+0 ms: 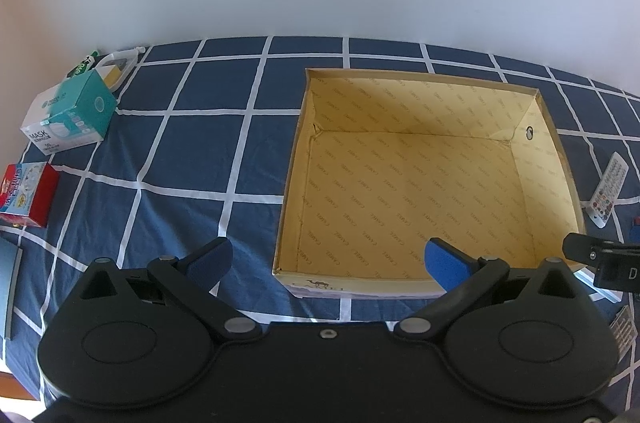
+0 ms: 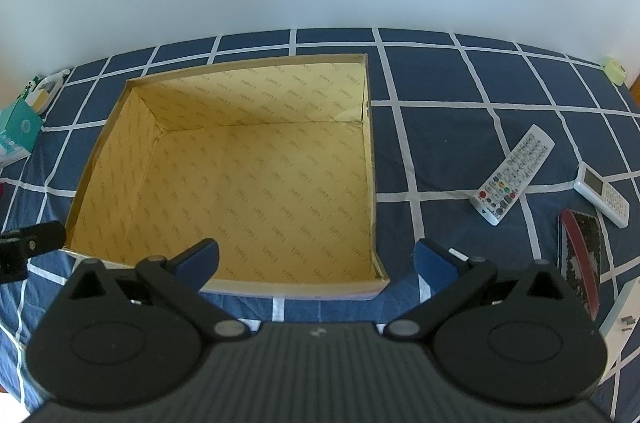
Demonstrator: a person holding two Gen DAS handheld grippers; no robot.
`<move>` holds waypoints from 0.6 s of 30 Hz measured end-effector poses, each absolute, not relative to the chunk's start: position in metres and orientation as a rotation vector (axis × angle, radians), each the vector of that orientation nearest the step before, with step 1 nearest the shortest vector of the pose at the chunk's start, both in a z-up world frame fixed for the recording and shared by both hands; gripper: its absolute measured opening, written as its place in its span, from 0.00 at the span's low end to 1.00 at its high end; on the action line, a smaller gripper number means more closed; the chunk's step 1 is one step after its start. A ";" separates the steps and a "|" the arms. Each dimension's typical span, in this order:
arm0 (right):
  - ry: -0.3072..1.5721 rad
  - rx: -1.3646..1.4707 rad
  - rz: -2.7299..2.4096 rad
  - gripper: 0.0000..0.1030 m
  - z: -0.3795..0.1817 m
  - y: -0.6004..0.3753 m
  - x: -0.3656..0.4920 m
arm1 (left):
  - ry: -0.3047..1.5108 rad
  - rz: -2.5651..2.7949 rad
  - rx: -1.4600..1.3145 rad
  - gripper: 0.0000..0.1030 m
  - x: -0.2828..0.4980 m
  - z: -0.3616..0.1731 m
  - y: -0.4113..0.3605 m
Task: Organize objects
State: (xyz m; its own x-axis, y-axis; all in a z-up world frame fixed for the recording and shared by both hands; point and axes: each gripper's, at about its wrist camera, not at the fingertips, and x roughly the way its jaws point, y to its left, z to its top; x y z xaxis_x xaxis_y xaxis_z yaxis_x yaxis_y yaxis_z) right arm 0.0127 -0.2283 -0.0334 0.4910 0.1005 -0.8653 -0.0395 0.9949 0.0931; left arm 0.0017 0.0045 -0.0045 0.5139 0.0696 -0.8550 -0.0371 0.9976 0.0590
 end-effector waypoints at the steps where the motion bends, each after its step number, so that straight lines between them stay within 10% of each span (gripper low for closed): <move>1: 1.054 0.064 0.085 1.00 -0.033 -0.228 0.012 | 1.029 0.065 0.035 1.00 0.001 -0.004 0.004; 18: 1.041 0.065 0.087 1.00 -0.027 -0.227 0.007 | 1.007 0.064 0.039 1.00 -0.004 0.002 0.004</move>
